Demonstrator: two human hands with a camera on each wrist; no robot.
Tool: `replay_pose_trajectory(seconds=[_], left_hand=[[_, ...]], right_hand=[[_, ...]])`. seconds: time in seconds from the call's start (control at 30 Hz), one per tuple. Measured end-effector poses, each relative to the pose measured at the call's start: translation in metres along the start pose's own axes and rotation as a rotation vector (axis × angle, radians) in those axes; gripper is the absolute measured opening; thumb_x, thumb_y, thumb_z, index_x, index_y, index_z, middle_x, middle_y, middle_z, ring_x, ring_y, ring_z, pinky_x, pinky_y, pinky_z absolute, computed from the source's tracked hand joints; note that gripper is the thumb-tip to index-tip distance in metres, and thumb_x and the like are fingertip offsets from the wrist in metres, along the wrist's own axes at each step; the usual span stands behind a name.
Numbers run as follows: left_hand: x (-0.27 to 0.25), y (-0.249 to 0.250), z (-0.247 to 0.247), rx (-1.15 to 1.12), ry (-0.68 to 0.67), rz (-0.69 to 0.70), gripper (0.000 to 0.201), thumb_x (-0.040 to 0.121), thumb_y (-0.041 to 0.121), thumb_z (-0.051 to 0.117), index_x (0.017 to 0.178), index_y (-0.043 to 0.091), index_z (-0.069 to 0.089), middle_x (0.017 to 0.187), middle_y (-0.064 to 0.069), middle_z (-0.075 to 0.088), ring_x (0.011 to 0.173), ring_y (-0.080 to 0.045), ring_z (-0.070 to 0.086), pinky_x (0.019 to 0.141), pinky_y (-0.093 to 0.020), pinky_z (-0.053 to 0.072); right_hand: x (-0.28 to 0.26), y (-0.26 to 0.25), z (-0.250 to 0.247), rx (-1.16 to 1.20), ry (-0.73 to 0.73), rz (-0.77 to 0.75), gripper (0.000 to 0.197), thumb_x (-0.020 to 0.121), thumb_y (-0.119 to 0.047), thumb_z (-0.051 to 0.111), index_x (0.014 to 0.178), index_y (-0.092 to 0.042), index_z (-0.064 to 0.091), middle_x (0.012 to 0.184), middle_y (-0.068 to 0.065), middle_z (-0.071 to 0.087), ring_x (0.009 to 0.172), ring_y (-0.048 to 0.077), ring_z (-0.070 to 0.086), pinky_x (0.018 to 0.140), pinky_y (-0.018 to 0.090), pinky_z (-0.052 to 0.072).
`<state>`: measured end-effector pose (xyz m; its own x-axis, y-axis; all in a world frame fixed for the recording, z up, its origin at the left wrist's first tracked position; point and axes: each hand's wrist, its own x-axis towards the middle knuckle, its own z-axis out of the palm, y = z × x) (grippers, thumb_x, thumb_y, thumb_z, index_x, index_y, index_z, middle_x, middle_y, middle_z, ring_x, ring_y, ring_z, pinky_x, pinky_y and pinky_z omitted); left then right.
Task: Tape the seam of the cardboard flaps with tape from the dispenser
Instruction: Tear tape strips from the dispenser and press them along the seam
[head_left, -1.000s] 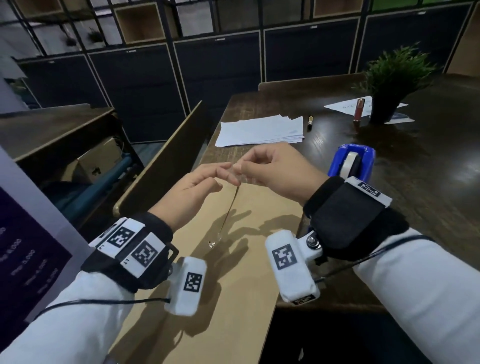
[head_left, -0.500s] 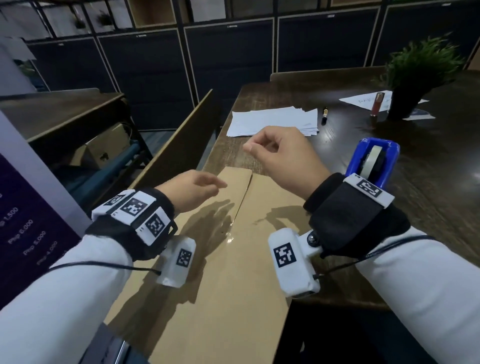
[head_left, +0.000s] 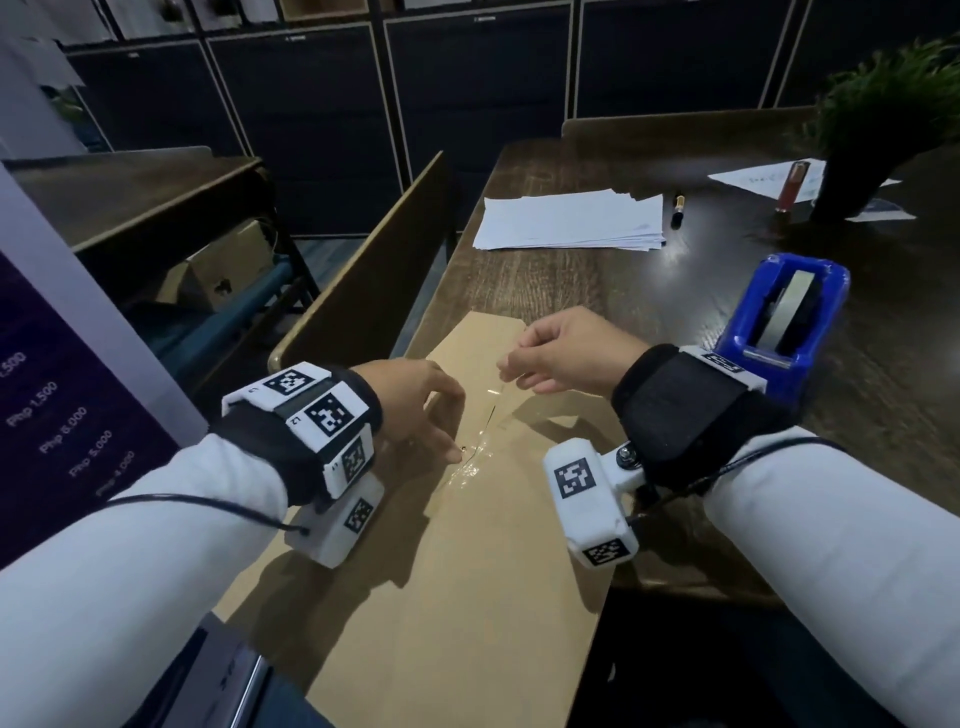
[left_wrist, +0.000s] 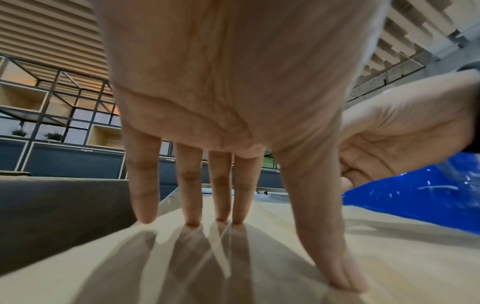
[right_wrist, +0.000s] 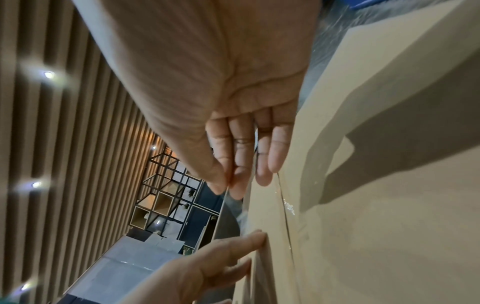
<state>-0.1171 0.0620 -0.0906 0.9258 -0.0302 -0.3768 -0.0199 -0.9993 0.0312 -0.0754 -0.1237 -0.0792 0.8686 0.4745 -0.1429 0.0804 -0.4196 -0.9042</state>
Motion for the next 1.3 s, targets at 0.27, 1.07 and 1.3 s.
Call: replay_pose_trajectory(seconds=[0.27, 1.07, 1.3], left_hand=[[-0.012, -0.005, 0.003, 0.017, -0.012, 0.032, 0.085, 0.068, 0.060, 0.073, 0.142, 0.035, 0.039, 0.144, 0.014, 0.043, 0.128, -0.015, 0.045, 0.103, -0.035, 0.041], [-0.011, -0.006, 0.002, -0.003, -0.007, 0.025, 0.082, 0.065, 0.062, 0.074, 0.138, 0.040, 0.043, 0.138, 0.013, 0.048, 0.123, -0.014, 0.048, 0.100, -0.037, 0.045], [-0.009, -0.007, -0.001, -0.014, -0.023, 0.025, 0.063, 0.077, 0.062, 0.063, 0.135, 0.041, 0.047, 0.136, 0.011, 0.051, 0.121, -0.015, 0.051, 0.101, -0.036, 0.045]], right_hand=[[0.011, 0.011, 0.016, 0.013, -0.065, 0.102, 0.016, 0.084, -0.014, 0.071, 0.070, -0.013, 0.062, 0.074, -0.002, 0.071, 0.073, 0.011, 0.057, 0.074, 0.025, 0.052], [0.011, 0.016, 0.023, -0.065, -0.109, 0.118, 0.011, 0.085, -0.015, 0.068, 0.076, -0.014, 0.064, 0.067, -0.008, 0.069, 0.068, 0.004, 0.054, 0.060, 0.013, 0.043], [0.010, 0.015, 0.025, -0.106, -0.108, 0.101, 0.014, 0.086, -0.014, 0.068, 0.073, -0.013, 0.063, 0.072, -0.004, 0.068, 0.064, 0.003, 0.051, 0.058, 0.014, 0.041]])
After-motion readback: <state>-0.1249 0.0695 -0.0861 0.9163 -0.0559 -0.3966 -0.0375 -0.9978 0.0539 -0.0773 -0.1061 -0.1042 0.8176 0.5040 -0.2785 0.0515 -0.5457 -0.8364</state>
